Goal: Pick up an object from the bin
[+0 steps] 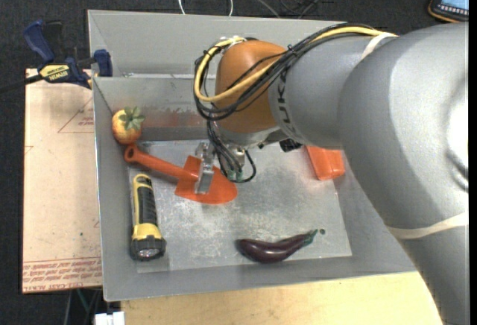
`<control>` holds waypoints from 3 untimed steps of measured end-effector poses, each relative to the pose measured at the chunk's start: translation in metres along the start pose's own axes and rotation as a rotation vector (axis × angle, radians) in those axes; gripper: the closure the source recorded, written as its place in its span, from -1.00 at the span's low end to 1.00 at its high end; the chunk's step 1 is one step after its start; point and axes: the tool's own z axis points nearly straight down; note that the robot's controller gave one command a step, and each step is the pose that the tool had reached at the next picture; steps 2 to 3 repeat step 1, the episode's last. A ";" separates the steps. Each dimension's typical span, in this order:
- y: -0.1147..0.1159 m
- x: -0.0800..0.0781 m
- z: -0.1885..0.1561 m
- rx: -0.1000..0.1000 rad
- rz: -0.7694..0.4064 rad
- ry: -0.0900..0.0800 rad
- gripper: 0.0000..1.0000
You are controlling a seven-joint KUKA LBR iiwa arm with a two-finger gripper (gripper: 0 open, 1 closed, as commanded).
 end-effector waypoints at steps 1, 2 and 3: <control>0.000 -0.008 -0.094 0.000 0.013 0.001 1.00; 0.000 -0.008 -0.094 0.000 0.013 0.001 1.00; 0.000 -0.008 -0.094 0.000 0.013 0.001 1.00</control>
Offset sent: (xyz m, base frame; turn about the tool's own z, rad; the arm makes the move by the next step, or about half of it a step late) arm -0.0230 0.0006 0.1773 0.0034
